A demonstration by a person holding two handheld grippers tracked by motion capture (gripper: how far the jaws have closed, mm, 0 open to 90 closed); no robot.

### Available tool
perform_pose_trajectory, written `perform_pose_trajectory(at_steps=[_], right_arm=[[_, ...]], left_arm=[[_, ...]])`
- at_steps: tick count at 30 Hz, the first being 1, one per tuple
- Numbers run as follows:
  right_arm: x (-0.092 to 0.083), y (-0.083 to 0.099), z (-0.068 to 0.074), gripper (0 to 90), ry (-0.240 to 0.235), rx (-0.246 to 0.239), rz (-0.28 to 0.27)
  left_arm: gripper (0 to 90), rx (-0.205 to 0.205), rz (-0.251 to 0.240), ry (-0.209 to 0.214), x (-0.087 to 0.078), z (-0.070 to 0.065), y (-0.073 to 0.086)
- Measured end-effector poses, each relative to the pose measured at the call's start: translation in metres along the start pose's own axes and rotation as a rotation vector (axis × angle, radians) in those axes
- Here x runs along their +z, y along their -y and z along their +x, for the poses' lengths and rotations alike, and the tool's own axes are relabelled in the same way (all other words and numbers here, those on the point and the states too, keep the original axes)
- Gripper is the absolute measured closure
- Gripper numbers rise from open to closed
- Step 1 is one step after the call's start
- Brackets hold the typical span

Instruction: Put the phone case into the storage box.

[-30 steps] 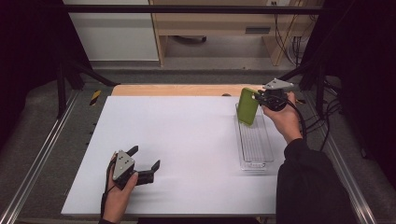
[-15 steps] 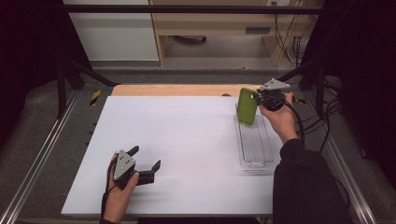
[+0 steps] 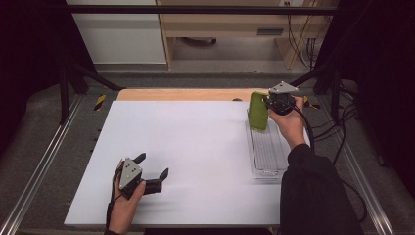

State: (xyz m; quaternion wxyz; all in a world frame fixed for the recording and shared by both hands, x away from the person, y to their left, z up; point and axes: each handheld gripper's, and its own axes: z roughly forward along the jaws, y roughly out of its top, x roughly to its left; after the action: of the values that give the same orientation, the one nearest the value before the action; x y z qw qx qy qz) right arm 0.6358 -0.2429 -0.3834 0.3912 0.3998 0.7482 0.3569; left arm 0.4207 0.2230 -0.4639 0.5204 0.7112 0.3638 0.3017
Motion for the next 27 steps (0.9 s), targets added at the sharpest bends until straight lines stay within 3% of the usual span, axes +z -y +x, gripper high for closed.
perform_pose_trajectory(at_steps=[27], right_arm=[[0.017, 0.004, 0.002, 57.8, 0.071, 0.029, 0.015]], left_arm=[[2.8, -0.012, -0.005, 0.000, -0.001, 0.002, 0.000]])
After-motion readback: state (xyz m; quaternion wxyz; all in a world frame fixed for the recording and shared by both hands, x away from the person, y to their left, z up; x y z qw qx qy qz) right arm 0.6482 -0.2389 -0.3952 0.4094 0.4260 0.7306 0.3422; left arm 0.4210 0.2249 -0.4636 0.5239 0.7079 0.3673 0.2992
